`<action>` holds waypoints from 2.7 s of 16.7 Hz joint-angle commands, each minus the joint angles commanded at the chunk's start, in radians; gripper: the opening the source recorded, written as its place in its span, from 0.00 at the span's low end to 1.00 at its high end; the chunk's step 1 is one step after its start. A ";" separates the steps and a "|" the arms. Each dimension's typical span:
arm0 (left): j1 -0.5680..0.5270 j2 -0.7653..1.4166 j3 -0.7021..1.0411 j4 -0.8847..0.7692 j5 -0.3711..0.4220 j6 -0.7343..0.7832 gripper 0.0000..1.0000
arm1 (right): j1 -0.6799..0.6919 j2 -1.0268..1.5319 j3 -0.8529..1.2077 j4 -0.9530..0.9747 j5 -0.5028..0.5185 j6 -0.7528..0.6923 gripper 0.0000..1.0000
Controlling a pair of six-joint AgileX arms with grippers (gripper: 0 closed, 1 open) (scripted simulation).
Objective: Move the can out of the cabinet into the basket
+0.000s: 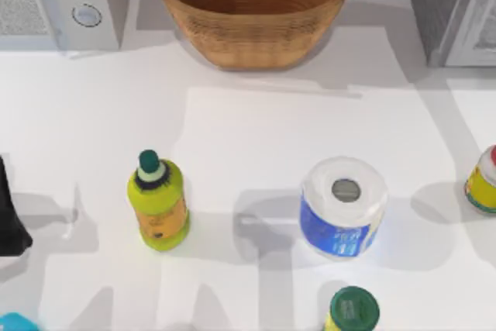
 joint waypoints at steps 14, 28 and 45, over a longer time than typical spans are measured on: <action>0.000 0.000 0.000 0.000 0.000 0.000 1.00 | 0.002 -0.001 -0.001 0.000 0.000 0.001 0.00; 0.000 0.000 0.000 0.000 0.000 0.000 1.00 | 0.195 -0.449 -0.148 -0.303 0.187 0.000 0.00; 0.000 0.000 0.000 0.000 0.000 0.000 1.00 | 0.028 -1.044 -1.098 -0.003 0.011 -0.005 0.00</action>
